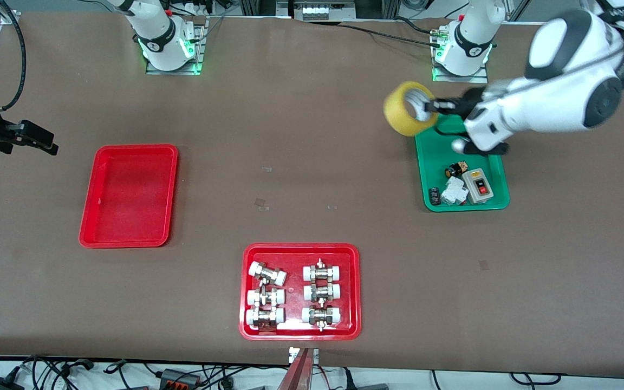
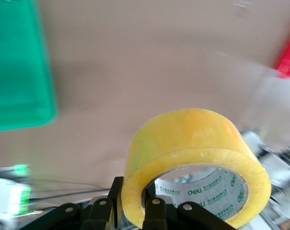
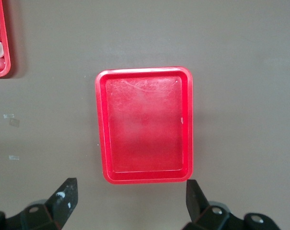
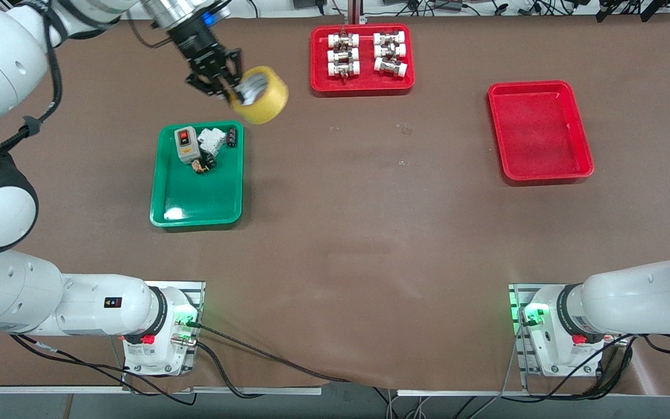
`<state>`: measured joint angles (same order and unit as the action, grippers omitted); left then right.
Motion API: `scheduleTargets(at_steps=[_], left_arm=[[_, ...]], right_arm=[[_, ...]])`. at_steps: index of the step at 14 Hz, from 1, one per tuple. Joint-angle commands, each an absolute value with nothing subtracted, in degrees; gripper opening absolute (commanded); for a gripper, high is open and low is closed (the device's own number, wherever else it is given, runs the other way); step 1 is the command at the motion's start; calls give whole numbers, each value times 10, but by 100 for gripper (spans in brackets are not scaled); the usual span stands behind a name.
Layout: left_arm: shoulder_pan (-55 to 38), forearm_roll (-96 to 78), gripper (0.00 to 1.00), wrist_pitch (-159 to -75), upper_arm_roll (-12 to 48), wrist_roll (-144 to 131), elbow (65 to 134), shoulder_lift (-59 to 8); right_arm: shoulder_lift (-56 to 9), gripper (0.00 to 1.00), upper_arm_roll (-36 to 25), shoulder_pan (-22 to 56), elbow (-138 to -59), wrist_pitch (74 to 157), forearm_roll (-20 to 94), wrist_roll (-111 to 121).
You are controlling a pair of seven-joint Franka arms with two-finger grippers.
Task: Left arm passes tape to right arm into tray
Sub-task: 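Carry the tape toward the middle while the right gripper reaches it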
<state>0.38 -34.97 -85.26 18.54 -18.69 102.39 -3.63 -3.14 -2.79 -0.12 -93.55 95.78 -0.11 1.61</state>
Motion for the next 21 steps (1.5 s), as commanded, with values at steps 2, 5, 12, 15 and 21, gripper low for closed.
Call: scheduleTargets(at_steps=[2,5,12,15,21], left_arm=[[0,-437,1,-883,257,-233,898,-130],[-8,-495,0,-944,258,-235,893,-152],[-43,-549,0,-1018,258,-320,854,-194],[-35,-548,0,-1015,258,-328,855,-193],[-33,-548,0,-1011,258,-331,855,-191]], right_arm=[[-31,100,-26,3,-925,927,1,25],[-63,100,-25,7,-922,917,42,28],[-97,100,-22,148,-918,928,93,58],[-109,100,-21,188,-888,952,179,20],[-173,100,-21,220,-762,983,423,-130]])
